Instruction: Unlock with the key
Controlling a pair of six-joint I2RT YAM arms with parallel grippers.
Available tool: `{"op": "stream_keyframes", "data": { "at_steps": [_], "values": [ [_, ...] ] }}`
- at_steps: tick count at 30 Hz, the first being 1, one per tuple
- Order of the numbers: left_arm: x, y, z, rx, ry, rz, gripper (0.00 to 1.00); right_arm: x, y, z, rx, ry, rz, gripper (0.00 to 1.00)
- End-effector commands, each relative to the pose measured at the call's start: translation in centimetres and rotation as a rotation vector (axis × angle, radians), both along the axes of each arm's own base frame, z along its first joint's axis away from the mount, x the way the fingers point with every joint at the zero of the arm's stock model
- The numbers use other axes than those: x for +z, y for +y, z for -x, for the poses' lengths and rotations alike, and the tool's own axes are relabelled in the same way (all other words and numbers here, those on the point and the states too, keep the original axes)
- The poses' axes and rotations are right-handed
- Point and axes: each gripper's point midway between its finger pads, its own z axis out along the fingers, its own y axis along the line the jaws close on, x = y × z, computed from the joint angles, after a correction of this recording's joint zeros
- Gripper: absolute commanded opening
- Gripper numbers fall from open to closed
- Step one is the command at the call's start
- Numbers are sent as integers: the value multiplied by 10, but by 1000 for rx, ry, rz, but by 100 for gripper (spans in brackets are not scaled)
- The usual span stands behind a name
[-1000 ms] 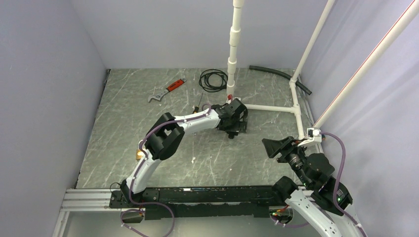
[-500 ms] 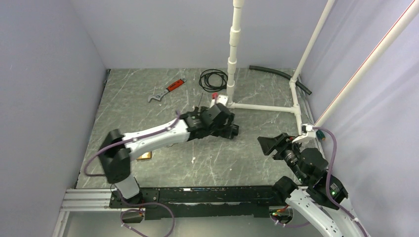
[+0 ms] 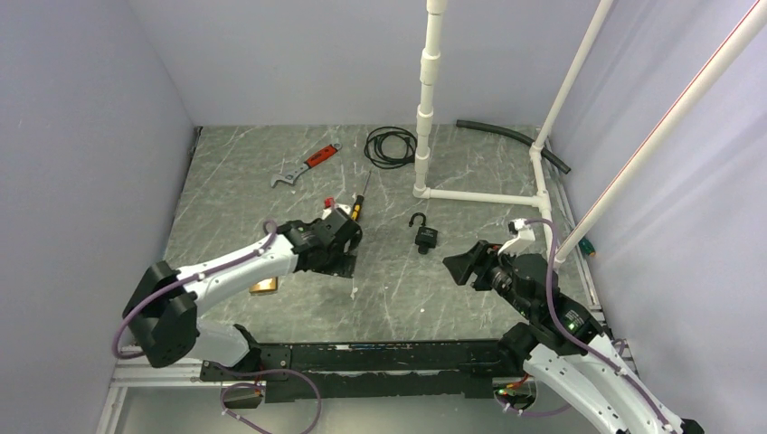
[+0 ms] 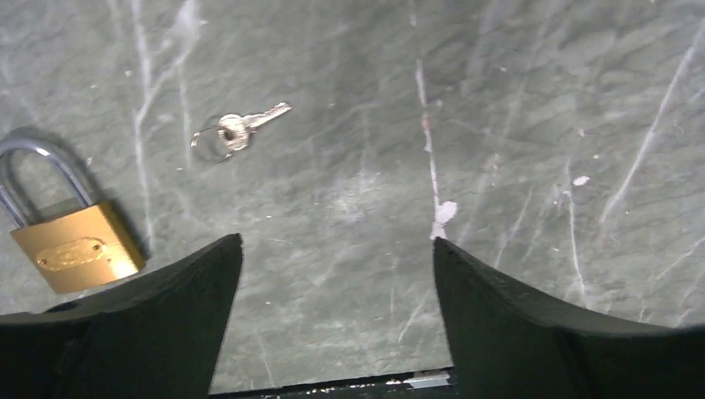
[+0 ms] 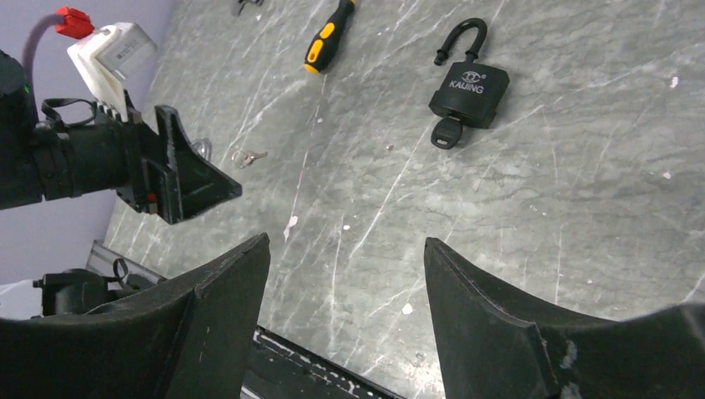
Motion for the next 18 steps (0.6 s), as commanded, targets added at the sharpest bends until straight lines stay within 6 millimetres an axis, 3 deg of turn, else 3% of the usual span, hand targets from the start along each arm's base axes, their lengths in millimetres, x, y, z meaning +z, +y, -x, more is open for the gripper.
{"op": "stream_keyframes", "data": {
  "at_steps": [1, 7, 18],
  "values": [
    [12, 27, -14, 150, -60, 54, 82, 12, 12, -3, 40, -37, -51, 71],
    [-10, 57, -29, 267, -18, 94, 70, 2, 14, -2, 50, -14, -41, 71],
    [-36, 72, -56, 325, 56, 193, 56, -12, 14, 0, 51, 8, -41, 71]
  ]
}}
